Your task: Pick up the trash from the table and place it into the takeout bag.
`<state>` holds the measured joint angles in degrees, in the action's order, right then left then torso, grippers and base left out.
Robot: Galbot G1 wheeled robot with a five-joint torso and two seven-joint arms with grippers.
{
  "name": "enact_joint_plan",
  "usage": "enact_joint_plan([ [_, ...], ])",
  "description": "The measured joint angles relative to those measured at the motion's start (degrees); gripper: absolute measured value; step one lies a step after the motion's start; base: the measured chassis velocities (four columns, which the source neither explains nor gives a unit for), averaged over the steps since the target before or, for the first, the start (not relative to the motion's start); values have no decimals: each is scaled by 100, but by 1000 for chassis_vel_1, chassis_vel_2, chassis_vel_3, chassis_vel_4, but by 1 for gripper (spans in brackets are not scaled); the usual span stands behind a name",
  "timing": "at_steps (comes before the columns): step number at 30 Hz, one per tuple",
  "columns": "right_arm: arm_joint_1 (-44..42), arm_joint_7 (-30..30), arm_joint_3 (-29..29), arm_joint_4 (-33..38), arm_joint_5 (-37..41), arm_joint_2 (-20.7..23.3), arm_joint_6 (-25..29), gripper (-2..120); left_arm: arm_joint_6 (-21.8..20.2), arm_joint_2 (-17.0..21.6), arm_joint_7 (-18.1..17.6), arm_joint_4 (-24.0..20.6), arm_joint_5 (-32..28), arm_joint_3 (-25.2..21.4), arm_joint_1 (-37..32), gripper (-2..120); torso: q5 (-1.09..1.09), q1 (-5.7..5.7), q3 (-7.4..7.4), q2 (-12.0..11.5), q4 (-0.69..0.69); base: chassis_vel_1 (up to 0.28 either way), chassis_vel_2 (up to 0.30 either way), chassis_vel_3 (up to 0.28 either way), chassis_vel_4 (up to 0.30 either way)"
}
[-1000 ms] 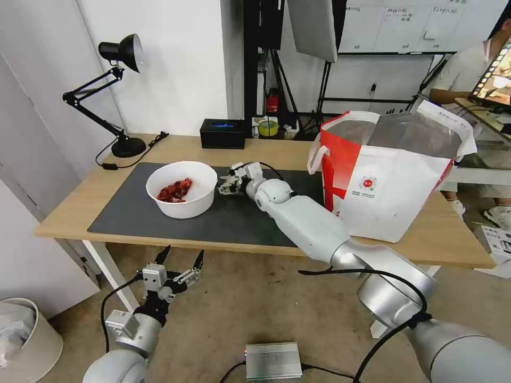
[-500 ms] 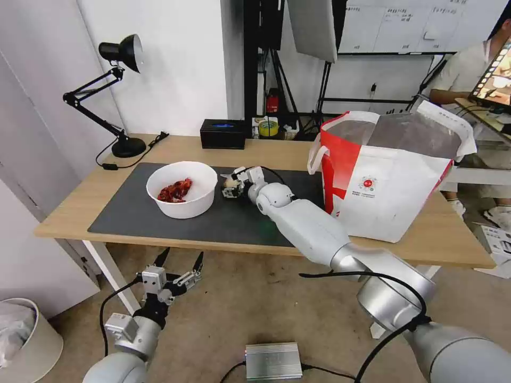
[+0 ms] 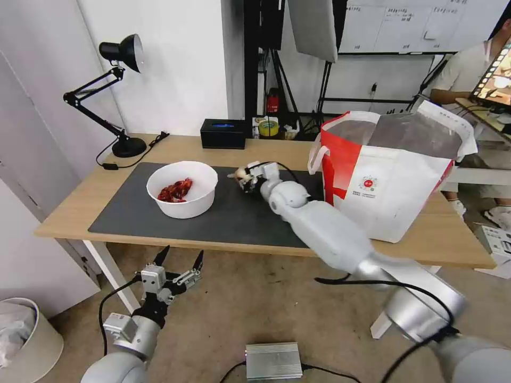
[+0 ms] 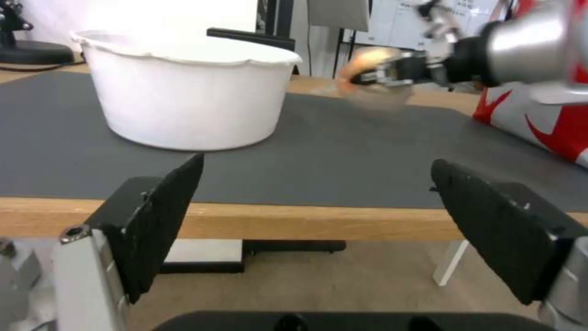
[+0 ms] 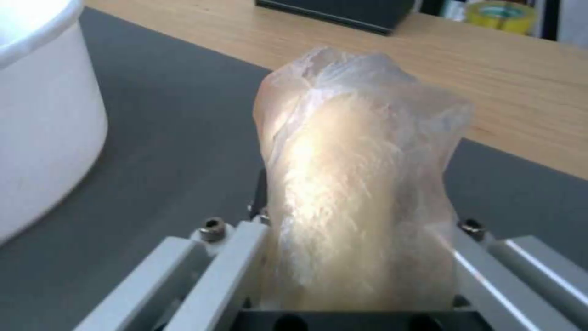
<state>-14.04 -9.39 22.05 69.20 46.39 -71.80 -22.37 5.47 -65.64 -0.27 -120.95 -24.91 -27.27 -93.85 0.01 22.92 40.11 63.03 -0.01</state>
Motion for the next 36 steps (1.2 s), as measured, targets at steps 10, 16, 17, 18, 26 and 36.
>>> enact_joint_plan([
  [10, -1300, -696, -571, 2444, 149, 1134, -192, 8, -7, 7, -6, 18, 55, 104, -9, 100, 0, 0, -1, 0, 0, 0, 0, 0, 0],
  [16, -1879, -774, -871, 3178, 9, 1530, -202, 8, -17, 1, -14, -19, 91, 174, -5, 100, 1, -1, -1, 0, 0, 0, 0, 0, 0],
  [17, -2211, -836, -1034, 3683, -35, 1865, -202, 8, -23, -26, -21, -50, 137, 210, -14, 100, 1, -1, -1, 0, 0, 0, 0, 0, 0],
  [18, -2321, -878, -1092, 3882, -33, 2031, -205, 7, -23, -40, -23, -65, 161, 219, -29, 100, 0, -1, -1, 0, 1, 0, 0, 0, 0],
  [26, -3125, -1019, -1813, 5010, 51, 2836, -202, 7, -23, -80, -34, -166, 252, 226, -116, 100, 0, 0, -1, 1, -1, 0, 0, 0, 0],
  [36, -2803, -1274, -2231, 5435, 29, 3113, 460, 7, 3, -352, -32, -424, 495, 99, -479, 100, -1, 0, 0, 1, 1, 0, 0, 0, 0],
])
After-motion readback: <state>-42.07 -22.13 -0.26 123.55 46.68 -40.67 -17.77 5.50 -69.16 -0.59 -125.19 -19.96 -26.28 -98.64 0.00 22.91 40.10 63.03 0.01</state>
